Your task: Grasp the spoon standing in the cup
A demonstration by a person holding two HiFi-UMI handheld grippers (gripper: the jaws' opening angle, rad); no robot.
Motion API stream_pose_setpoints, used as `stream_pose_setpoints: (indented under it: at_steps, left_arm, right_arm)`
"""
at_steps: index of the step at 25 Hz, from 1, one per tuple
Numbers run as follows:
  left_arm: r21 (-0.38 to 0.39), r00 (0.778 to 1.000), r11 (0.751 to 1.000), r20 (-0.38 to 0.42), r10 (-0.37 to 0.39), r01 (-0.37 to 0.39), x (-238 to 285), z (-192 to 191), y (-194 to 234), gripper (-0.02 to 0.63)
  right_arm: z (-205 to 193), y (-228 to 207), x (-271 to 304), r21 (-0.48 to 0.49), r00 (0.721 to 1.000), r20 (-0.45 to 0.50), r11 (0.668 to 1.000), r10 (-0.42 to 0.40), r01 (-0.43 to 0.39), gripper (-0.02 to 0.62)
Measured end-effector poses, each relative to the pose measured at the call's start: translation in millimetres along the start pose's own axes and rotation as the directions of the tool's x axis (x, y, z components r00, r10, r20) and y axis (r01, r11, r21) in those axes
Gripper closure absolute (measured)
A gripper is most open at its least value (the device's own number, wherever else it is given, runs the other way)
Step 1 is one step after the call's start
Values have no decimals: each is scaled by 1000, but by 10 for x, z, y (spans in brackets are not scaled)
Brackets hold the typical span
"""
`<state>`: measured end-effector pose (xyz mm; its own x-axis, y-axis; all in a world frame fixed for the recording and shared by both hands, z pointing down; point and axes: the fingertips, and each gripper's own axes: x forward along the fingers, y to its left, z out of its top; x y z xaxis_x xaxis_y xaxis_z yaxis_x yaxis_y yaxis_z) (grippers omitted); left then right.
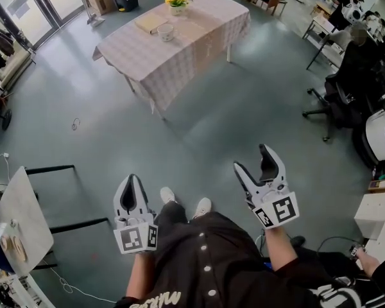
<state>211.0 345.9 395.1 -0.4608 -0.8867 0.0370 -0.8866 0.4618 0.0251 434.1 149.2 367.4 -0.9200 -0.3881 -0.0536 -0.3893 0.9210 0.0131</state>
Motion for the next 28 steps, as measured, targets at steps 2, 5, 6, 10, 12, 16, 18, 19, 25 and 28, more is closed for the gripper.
stream_pose_setpoints:
  at_steps: [2, 5, 6, 10, 12, 16, 18, 19, 25, 28]
  left_arm:
    - [1, 1000, 1000, -6, 0, 0, 31, -4, 0, 589]
    - [-2, 1000, 1000, -11, -1, 1, 116, -12, 23, 589]
    - [-4, 1000, 1000, -10, -2, 2, 156, -12, 40, 589]
    - [-10, 1000, 1000, -10, -14, 14, 357, -16, 112, 589]
    - [-11, 1000, 1000, -8, -20, 20, 461, -16, 138, 589]
    - [-13, 1000, 1000, -1, -23, 23, 688, 21, 215, 589]
    - [-16, 1000, 1000, 1, -23, 23, 798, 46, 292, 589]
    - [-17, 1000, 1000, 1, -24, 24, 853, 58, 334, 589]
    - [-19, 1000, 1000, 2, -25, 25, 1206, 91, 547, 589]
    - [-21, 1000, 999, 2, -31, 31, 1390, 99, 656, 589]
  right_arm:
    - [-21, -26, 33, 5, 1000, -6, 1000, 0, 0, 275]
    - [-44, -68, 107, 10, 1000, -9, 1000, -5, 6, 275]
    - [-52, -78, 144, 10, 1000, -10, 1000, -8, 8, 275]
    - [-61, -147, 324, 11, 1000, -12, 1000, -26, 26, 276]
    - [-59, -197, 411, 10, 999, -11, 999, -34, 34, 275]
    - [-41, -286, 622, 3, 999, -11, 999, -41, 41, 276]
    - [-22, -298, 758, 1, 999, -9, 999, -43, 43, 275]
    - [-17, -299, 832, 0, 999, -10, 999, -44, 44, 276]
    - [-13, -355, 1249, -5, 999, -12, 999, -43, 43, 276]
    - [-34, -383, 1456, -5, 999, -15, 999, -48, 48, 276]
